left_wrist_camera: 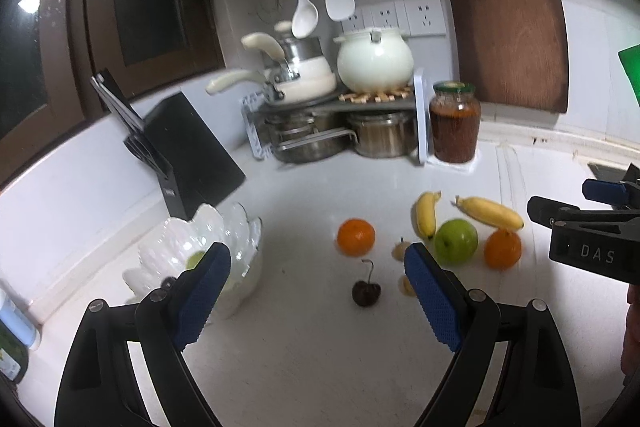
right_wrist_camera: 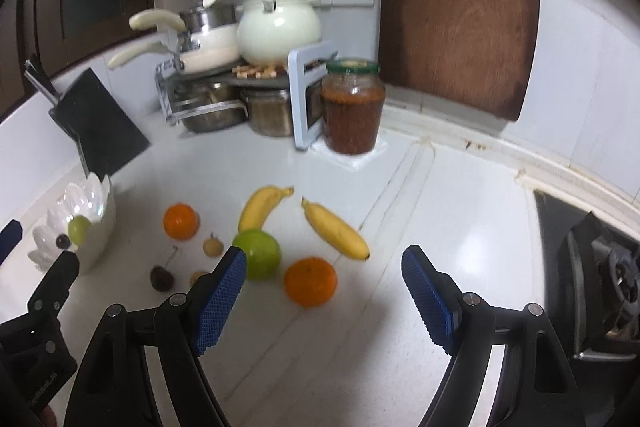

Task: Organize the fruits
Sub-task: 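Move both grippers back from the bowl toward the remaining fruits, then grasp the dark cherry with the left gripper while the right gripper grasps an orange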

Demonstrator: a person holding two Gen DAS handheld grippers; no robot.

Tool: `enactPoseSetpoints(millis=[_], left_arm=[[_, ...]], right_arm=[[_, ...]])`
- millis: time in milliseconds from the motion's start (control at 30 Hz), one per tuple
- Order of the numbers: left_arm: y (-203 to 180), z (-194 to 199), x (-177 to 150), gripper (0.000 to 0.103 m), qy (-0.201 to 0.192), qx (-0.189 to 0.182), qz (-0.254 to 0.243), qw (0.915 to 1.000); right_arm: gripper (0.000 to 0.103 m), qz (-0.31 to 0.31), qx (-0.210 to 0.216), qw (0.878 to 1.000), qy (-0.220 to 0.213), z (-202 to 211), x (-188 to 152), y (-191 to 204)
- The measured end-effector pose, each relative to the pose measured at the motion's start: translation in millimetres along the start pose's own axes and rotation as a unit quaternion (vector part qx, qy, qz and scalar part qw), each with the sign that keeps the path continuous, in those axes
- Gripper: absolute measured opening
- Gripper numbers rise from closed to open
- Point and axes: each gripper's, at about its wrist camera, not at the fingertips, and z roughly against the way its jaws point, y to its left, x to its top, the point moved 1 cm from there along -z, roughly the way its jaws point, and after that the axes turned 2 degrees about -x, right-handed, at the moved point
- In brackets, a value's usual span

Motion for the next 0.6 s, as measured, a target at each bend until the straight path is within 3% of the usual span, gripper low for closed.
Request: enactPoseSetpoints(millis=[233, 600], left_arm=[[-7.4, -21.6, -16.2, 0.088, 0.033, -0.006, -0.012, 0.9994], [-10.2, -61.8, -34.7, 0.078, 0.089, -0.026, 0.003, 0.9957]], right_arm=[[0.080, 0.008, -0.002, 1.000, 0.030, -21.6, -15.2, -1.3], [0.080, 0.018, -0.001, 0.998, 0.065, -52.1, -23.8, 3.6]])
